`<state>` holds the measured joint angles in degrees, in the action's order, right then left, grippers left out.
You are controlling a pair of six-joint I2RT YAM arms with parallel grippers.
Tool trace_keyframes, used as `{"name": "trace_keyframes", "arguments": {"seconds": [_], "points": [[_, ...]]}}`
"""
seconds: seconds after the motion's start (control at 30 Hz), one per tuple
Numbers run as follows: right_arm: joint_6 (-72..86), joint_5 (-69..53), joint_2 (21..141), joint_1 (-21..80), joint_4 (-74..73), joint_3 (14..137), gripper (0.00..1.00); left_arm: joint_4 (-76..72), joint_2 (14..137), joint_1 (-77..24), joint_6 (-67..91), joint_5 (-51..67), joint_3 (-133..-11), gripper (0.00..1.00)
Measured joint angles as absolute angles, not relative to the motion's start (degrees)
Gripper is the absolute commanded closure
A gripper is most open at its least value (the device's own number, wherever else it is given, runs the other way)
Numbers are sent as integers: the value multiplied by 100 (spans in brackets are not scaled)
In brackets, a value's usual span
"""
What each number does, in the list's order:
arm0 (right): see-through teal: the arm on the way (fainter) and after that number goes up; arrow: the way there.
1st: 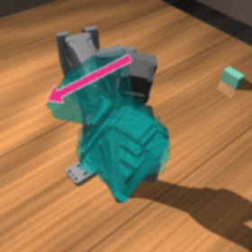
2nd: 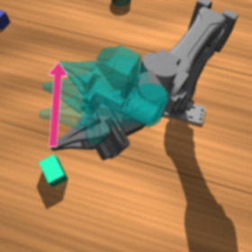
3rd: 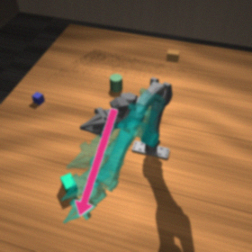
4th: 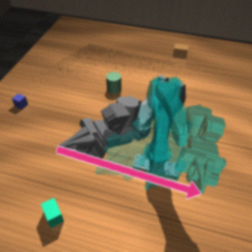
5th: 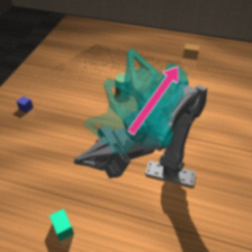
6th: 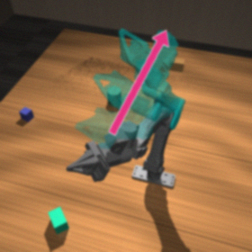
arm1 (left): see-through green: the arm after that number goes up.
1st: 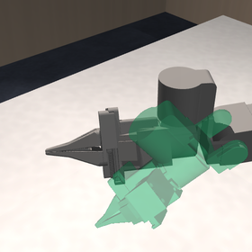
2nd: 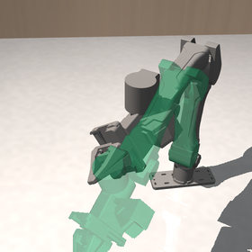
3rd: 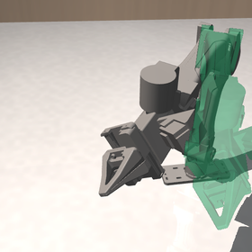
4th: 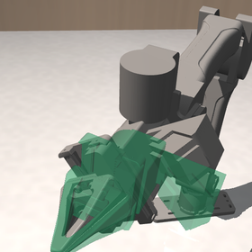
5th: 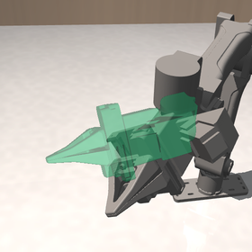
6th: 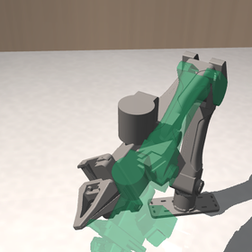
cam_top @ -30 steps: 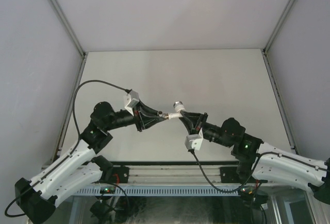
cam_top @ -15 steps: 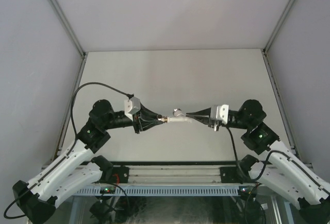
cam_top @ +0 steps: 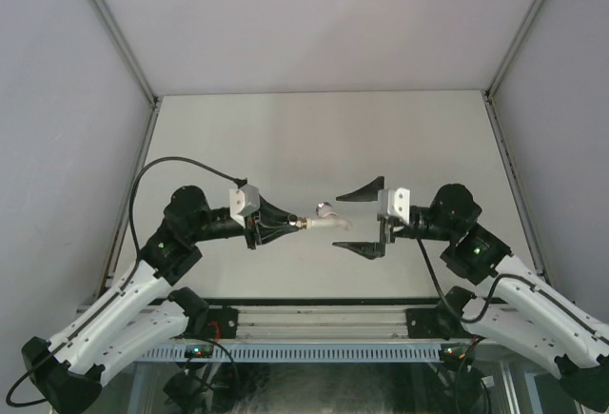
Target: Install the water faucets
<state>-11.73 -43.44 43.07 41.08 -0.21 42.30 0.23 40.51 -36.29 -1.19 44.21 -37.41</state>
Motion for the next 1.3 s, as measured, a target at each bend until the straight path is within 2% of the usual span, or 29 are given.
{"name": "trace_keyframes", "arguments": {"seconds": [0.2,0.43,0.53,0.67,0.8,0.9,0.93,1.1,1.3], "points": [[-2834,-3256,4174,5124,-290,4193,14,62,4128,-3629,-104,4412,-3741,100],[-4099,-2005,4807,5730,-626,4139,18,69,4123,-3629,-14,4421,-3791,100],[-4292,-1597,4958,5758,-648,4051,28,64,4075,-3629,49,4480,-3828,100],[-4353,-1367,5024,5752,-609,4025,51,62,3979,-3629,91,4552,-3844,100],[-4117,-1643,5004,5625,-523,4023,71,64,3911,-3629,89,4595,-3844,100],[-3785,-2095,4950,5391,-495,4018,98,60,3854,-3629,54,4626,-3844,100],[-3577,-2335,4921,5269,-467,4012,100,56,3830,-3629,32,4635,-3844,100],[-2187,-3785,4847,4480,-102,3999,100,-67,3752,-3664,-178,4737,-3844,100],[381,-5089,5218,3809,246,4132,100,-169,3747,-3671,-526,4772,-3844,100]]}}
